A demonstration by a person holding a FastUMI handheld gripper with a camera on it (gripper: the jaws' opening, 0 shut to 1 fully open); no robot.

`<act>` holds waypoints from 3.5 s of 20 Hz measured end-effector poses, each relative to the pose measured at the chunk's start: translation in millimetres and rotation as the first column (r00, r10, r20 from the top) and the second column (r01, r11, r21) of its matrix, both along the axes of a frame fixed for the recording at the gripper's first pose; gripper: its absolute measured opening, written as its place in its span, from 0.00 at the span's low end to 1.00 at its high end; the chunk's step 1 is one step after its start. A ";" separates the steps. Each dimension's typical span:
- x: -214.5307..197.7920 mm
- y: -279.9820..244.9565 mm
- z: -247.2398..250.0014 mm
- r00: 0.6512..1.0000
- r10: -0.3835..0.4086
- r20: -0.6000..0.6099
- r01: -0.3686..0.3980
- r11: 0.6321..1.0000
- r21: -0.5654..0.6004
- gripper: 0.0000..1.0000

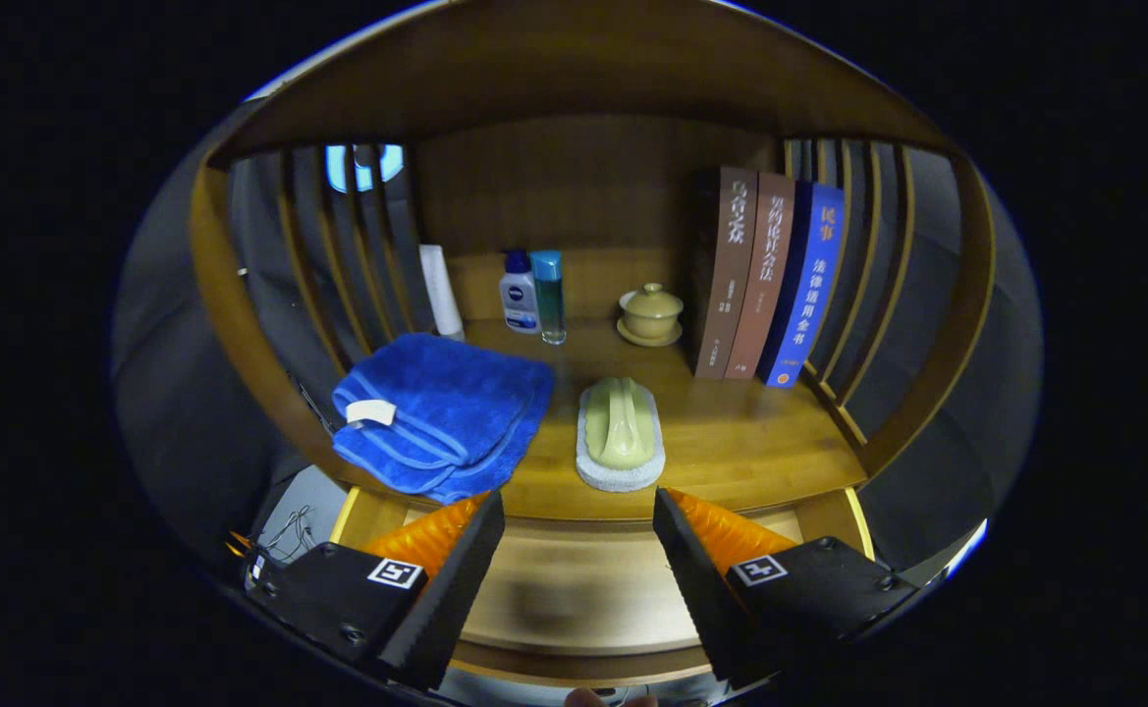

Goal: Pull open the drawer, take out the items inside it, and place them on the countertop above the cabinet.

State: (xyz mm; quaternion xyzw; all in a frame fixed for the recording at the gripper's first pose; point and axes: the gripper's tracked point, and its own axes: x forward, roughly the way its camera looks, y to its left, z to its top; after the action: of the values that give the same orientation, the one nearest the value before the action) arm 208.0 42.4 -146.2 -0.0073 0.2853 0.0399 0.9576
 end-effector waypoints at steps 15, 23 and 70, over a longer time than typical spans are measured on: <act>-163.6 -11.8 -41.4 0.928 -0.092 0.362 0.077 0.995 0.055 0.98; -173.4 -20.7 -119.8 0.926 -0.082 0.369 0.067 0.996 0.054 0.98; 17.5 -13.5 -157.0 0.946 -0.041 0.322 0.069 0.995 -0.076 0.99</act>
State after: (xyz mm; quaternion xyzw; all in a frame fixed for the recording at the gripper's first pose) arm 225.5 28.9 -303.2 -0.0472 0.1280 -0.0009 0.9906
